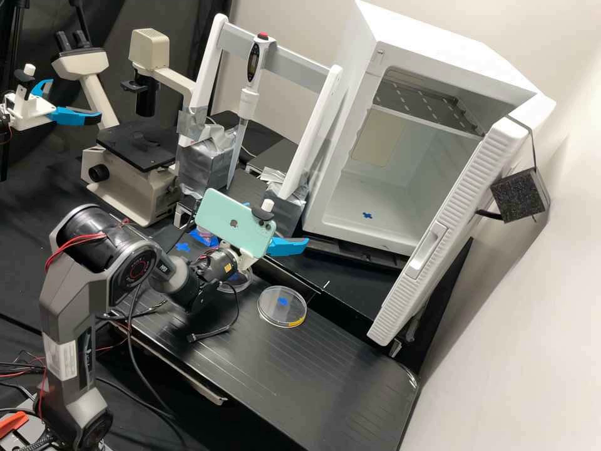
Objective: Open the bottle
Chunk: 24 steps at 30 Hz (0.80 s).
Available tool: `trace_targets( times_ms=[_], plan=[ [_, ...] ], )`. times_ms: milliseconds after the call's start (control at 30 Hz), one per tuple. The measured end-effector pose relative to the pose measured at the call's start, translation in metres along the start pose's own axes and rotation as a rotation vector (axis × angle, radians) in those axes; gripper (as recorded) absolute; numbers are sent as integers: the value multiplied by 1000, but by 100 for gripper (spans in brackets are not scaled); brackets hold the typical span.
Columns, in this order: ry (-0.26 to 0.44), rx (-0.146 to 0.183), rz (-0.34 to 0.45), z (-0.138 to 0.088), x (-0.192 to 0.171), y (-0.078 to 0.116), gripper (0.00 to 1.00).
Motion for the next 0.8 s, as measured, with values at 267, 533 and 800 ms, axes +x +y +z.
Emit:
trace_targets(
  times_ms=[267,533,800],
  plan=[
    [0,0,0,0,0,0,100],
    [39,14,33,-4,-28,4,100],
    [238,21,58,-33,-73,-5,100]
  ],
)
